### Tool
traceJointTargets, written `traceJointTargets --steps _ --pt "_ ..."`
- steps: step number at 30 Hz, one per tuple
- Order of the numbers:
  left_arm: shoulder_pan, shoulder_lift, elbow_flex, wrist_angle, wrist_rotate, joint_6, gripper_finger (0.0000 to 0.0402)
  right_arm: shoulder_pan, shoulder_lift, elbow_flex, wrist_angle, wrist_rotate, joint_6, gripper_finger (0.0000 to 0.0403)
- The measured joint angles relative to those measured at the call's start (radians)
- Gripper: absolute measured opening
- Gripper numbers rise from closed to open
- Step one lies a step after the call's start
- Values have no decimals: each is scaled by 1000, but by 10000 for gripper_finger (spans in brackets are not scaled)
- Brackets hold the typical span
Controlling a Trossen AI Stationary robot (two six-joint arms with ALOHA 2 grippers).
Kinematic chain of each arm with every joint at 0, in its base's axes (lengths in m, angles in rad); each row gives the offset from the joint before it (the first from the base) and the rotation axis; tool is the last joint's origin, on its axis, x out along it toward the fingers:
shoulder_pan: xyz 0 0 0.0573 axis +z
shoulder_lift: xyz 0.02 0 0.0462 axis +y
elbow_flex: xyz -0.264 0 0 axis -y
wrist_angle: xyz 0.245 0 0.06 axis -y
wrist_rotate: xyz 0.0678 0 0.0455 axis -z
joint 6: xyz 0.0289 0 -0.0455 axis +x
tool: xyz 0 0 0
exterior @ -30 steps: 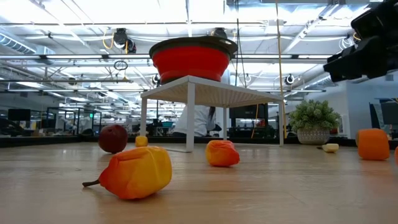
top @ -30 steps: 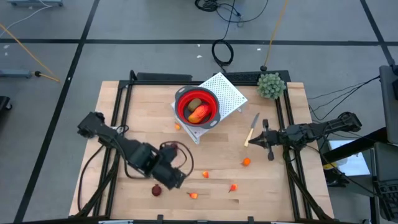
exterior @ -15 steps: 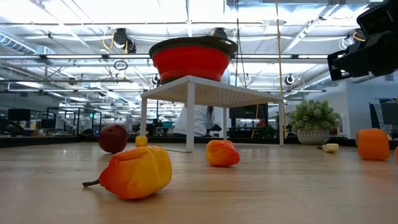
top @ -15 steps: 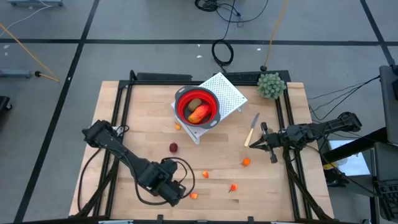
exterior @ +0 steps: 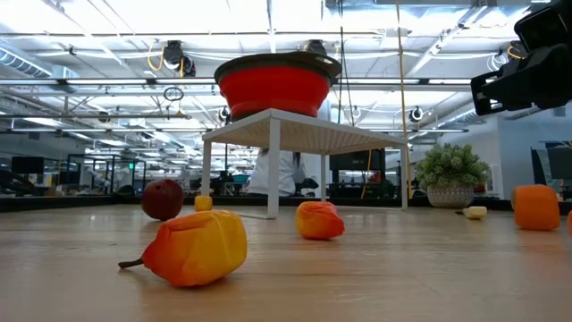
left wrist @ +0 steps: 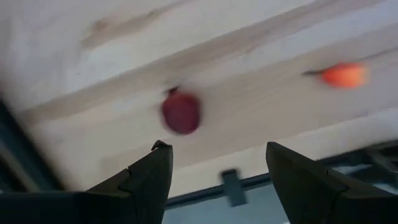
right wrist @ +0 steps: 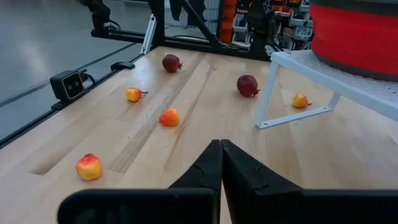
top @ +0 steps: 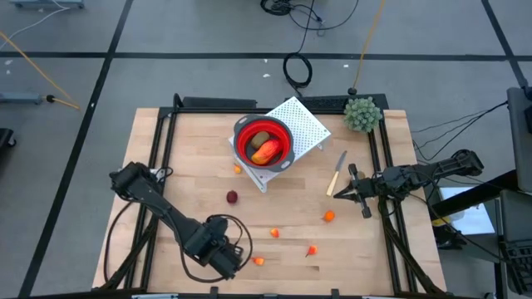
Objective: Pick & Place Fruit
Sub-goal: Put the pomegranate into the red strainer bowl on the shelf
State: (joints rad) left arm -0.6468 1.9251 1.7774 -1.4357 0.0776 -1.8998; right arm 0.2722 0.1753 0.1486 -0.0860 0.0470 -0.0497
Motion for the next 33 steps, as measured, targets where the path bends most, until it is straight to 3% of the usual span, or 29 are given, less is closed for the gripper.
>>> traceJointTargets --steps 8,16,22,33 --pt "-30 0 -110 50 55 33 263 0 0 0 0 0 0 0" --pt "-43 0 -154 87 57 -9 322 0 0 1 0 2 0 0" --pt "-43 0 -252 259 69 -30 358 0 0 1 0 2 0 0" --pt "-42 0 -401 374 107 -100 363 0 0 1 0 3 0 0"
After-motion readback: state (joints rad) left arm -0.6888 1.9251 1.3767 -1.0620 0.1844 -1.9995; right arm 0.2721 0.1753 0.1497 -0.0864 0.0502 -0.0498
